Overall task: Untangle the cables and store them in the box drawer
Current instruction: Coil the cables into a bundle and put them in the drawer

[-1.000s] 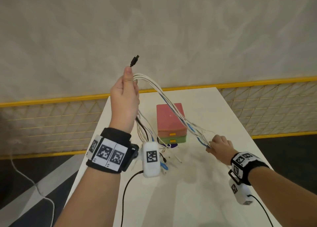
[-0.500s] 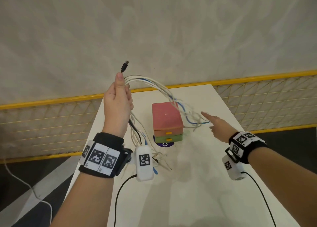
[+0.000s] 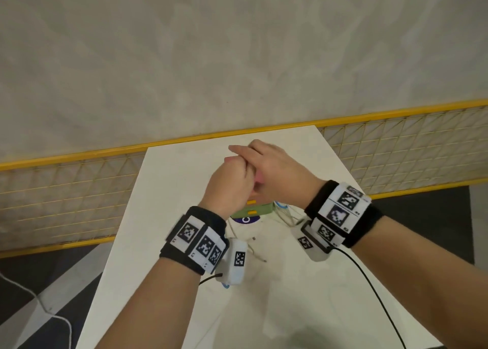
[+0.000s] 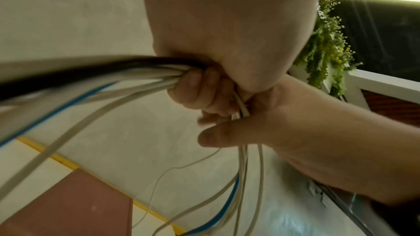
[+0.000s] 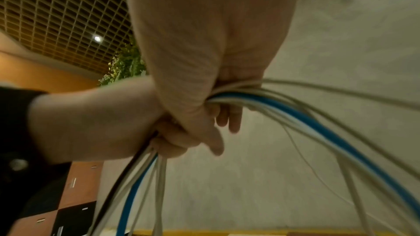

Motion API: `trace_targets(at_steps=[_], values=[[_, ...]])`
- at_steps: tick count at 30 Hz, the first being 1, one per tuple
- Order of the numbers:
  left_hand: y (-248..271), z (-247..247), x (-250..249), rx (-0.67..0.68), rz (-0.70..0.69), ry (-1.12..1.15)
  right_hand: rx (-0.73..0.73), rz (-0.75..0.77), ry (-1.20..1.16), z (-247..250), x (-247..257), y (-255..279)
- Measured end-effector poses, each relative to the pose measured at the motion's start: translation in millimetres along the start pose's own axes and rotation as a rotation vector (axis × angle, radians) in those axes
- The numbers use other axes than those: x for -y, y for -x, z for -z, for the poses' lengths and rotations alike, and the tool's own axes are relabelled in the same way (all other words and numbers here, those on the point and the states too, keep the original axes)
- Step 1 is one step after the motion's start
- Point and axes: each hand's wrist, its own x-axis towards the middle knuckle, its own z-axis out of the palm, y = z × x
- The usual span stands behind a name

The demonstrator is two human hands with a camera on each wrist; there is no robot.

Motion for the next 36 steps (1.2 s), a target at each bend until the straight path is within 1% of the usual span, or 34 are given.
trace_targets(at_steps=[3,5,6,7,8,10,11,12,13,15,16,17,19,21,22,23,25,26,28,29,31,33,34,36], values=[[5.3,-0.8,-0.9,0.112,-0.003,0.071,0.015,-0.073,0.018,-0.1,4.2,-4.3],[7.4,-0.5,5.4,0.180,0.015,0.239,0.015,-0.100,0.038,2.5,3.1,-4.2],[9.3,-0.4,11.1,0.212,0.043,0.337,-0.010,-0.159,-0.014,5.7,0.3,-4.5],[12.4,-1.1,21.2,0.246,0.070,0.383,-0.052,-0.253,-0.110,9.8,-5.7,-4.2],[17.1,-2.4,32.5,0.285,0.091,0.376,-0.129,-0.360,-0.247,15.8,-13.4,-4.7],[31.2,-8.7,53.9,0.329,0.112,0.269,-0.333,-0.533,-0.481,28.6,-35.8,-4.0],[37.3,-11.9,61.2,0.313,0.123,0.234,-0.371,-0.574,-0.493,32.2,-44.9,-0.2],[40.5,-15.5,66.8,0.278,0.131,0.219,-0.353,-0.590,-0.440,32.4,-49.8,5.6],[40.1,-17.8,69.8,0.234,0.132,0.186,-0.286,-0.589,-0.356,29.0,-53.6,11.9],[34.5,-20.0,71.7,0.158,0.126,0.088,-0.082,-0.590,-0.167,18.1,-55.9,25.9],[29.9,-20.7,72.3,0.144,0.120,0.026,0.009,-0.587,-0.037,13.3,-54.2,32.7],[26.0,-21.7,72.2,0.156,0.118,-0.041,0.066,-0.564,0.110,8.2,-52.5,37.9],[18.6,-25.8,65.1,0.208,0.108,-0.148,0.074,-0.412,0.363,-1.4,-37.6,42.5],[13.3,-33.7,51.2,0.284,0.067,-0.190,0.071,-0.178,0.473,-17.3,-17.5,37.9],[10.8,-36.8,43.8,0.328,0.038,-0.194,0.106,-0.097,0.473,-27.2,-9.2,35.5],[9.5,-37.8,35.9,0.371,0.014,-0.194,0.168,-0.090,0.417,-31.7,-2.7,33.1],[9.4,-37.6,28.5,0.421,-0.014,-0.117,0.269,-0.238,0.235,-28.3,1.6,29.4],[11.3,-36.8,29.0,0.420,-0.032,-0.047,0.286,-0.295,0.188,-24.6,-0.4,29.5],[16.3,-33.3,34.7,0.374,-0.067,0.048,0.228,-0.340,0.131,-14.9,-6.2,32.7],[18.4,-32.4,40.5,0.344,-0.067,0.053,0.175,-0.370,0.075,-9.6,-9.8,36.6],[21.3,-31.9,59.3,0.292,-0.044,0.006,0.045,-0.442,-0.075,0.3,-19.7,46.3],[24.1,-30.6,79.7,0.242,-0.022,-0.047,-0.067,-0.511,-0.164,6.8,-34.0,57.0],[25.4,-29.6,87.7,0.228,-0.009,-0.066,-0.091,-0.538,-0.178,7.4,-40.6,62.4],[26.4,-30.8,97.1,0.225,-0.012,-0.139,-0.090,-0.571,-0.187,2.0,-48.8,73.5]])
